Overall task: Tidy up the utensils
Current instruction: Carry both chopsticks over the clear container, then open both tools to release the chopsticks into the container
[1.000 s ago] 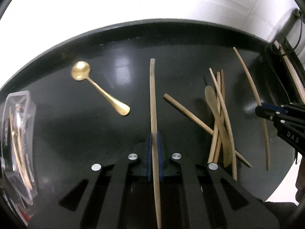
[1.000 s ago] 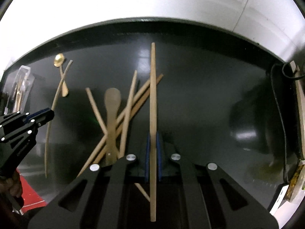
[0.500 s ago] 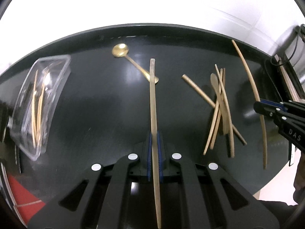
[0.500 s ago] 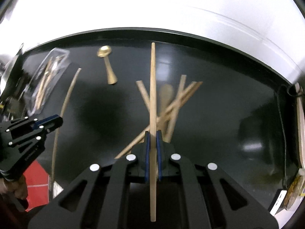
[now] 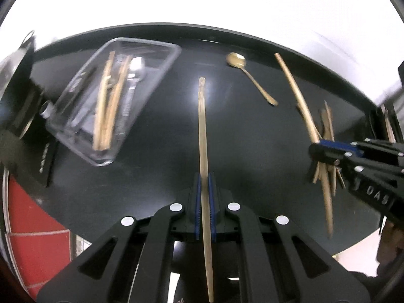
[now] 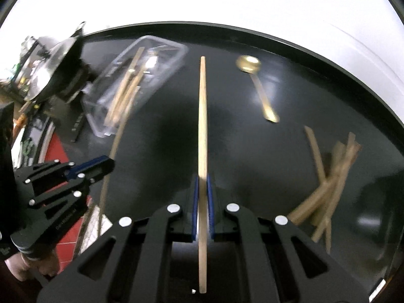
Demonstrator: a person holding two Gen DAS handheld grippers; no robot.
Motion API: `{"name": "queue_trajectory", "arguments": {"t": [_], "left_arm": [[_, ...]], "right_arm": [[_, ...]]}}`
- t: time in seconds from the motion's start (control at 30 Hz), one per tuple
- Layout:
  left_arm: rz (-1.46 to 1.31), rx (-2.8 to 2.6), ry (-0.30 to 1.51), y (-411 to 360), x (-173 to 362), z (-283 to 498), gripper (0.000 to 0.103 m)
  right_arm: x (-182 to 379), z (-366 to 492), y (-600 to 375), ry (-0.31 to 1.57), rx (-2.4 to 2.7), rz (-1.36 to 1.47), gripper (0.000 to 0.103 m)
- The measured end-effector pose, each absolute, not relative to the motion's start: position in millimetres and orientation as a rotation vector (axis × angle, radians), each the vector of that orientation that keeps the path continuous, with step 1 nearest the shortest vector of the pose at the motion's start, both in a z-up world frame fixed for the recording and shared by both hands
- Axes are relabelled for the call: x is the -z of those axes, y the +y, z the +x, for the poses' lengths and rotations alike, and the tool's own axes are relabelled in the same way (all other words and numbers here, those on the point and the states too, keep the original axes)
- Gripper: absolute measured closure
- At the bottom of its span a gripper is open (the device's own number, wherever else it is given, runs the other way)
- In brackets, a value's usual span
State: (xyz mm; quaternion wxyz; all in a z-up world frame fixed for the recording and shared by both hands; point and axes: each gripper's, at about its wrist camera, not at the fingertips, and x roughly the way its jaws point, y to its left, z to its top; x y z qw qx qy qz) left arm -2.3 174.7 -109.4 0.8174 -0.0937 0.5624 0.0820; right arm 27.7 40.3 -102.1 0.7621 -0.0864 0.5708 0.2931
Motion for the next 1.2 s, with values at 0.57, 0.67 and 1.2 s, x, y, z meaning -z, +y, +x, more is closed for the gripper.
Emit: {"name": "queue_trajectory", "arguments": {"t": [0.57,0.67,1.2], "left_arm": [[-0.314,-0.296,1.164,356,97,61,0.098],[-0.319,-0.321,1.164,375,103,82,0.098],[-0.391,-0.326,1.193,413,141,126,0.098]], "right_arm": [[104,105,247,1.334,-0.741,-0.056,0.095],[116,123,263,1.375,-0.730,-0.024,0.095],[155,166,290,1.453,-0.680,-0.011,0.095]]}}
